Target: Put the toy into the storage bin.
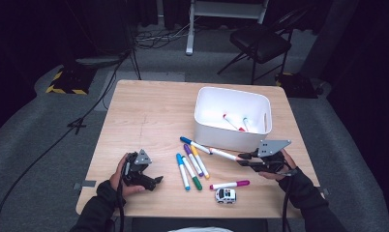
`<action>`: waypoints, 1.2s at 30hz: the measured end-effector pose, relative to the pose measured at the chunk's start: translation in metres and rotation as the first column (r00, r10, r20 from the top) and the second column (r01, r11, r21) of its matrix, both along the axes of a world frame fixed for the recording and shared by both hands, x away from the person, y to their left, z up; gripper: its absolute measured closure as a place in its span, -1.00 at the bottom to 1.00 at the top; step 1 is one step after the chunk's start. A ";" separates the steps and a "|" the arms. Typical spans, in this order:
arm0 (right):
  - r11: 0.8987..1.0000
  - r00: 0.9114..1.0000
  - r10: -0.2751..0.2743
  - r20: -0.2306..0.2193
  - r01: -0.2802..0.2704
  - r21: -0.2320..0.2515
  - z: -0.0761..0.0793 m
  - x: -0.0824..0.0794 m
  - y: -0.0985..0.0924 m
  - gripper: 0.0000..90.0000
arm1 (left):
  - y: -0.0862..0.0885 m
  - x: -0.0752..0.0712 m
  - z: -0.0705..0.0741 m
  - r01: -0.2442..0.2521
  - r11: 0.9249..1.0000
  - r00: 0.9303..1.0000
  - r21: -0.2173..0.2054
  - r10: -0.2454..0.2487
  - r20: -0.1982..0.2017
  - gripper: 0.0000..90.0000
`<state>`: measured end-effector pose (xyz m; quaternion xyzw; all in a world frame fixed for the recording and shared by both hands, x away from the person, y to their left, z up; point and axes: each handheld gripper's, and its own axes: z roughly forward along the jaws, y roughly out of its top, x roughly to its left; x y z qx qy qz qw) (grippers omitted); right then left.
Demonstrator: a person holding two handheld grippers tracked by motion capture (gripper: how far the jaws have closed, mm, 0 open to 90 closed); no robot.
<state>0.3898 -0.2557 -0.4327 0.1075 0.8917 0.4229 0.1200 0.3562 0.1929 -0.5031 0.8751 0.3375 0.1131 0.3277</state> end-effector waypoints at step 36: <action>0.996 0.991 -0.091 0.102 0.092 -0.004 0.102 0.071 -0.004 0.68 | 0.000 0.000 0.000 0.000 1.000 1.000 -0.003 0.000 -0.001 -0.99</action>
